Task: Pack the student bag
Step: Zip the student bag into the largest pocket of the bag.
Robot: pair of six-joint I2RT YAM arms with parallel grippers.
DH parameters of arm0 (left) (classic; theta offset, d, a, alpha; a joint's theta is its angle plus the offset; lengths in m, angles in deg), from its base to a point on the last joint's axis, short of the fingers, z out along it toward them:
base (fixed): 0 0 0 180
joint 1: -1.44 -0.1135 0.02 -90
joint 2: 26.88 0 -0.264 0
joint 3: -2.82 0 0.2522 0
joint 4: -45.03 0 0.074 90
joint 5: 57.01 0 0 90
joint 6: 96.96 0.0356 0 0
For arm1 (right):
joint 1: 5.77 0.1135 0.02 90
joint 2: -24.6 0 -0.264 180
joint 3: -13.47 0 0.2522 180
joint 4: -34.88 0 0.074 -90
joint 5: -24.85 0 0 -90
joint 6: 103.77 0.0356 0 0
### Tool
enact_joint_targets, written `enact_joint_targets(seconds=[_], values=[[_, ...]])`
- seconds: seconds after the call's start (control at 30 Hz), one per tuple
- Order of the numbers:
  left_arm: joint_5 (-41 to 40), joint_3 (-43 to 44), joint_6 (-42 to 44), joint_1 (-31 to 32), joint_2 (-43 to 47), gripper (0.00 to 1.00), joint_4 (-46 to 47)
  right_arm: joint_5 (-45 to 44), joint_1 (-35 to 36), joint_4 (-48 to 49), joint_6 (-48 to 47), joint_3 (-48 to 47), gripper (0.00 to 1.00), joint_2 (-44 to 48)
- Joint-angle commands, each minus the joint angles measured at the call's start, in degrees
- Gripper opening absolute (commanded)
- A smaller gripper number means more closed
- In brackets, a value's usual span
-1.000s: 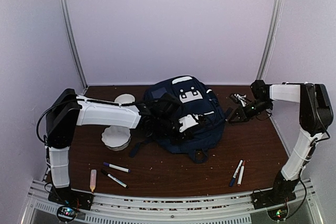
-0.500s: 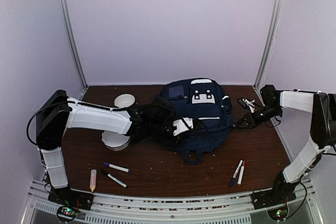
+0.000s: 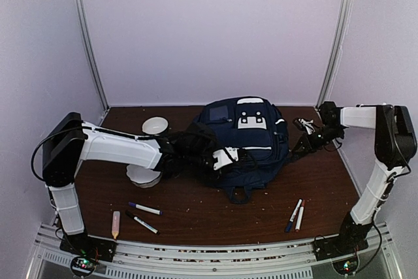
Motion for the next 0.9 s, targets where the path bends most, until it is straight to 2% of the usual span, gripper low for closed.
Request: enact_joint_targets(seconds=[0.0,0.23,0.5,0.6,0.73,0.87], values=[[-3.6,0.4,-0.8,-1.7,1.0,0.00,-3.4,-12.3,-3.5,9.2,3.4,-5.1,0.00,-2.7],[-3.4,0.8,-0.8,-1.7,0.5,0.00,-3.1,-13.3,-3.4,10.1,5.2,-11.1,0.00,-7.3],[-1.6,2.9,-1.3,-1.7,-0.9,0.00,-2.2,-9.3,-2.9,9.7,5.0,-19.2,0.00,-12.5],[-1.7,3.3,-1.2,-1.7,-1.1,0.00,-2.2,-5.8,-2.4,0.5,-1.0,-26.7,0.02,-16.4],[-2.1,3.6,-1.2,-1.7,-1.3,0.00,-2.3,-12.2,-2.4,-0.2,-0.7,-28.5,0.11,-16.5],[-1.4,5.1,-2.2,-1.7,-2.6,0.00,-2.5,-12.3,-2.5,0.7,0.2,-25.7,0.27,-13.4]])
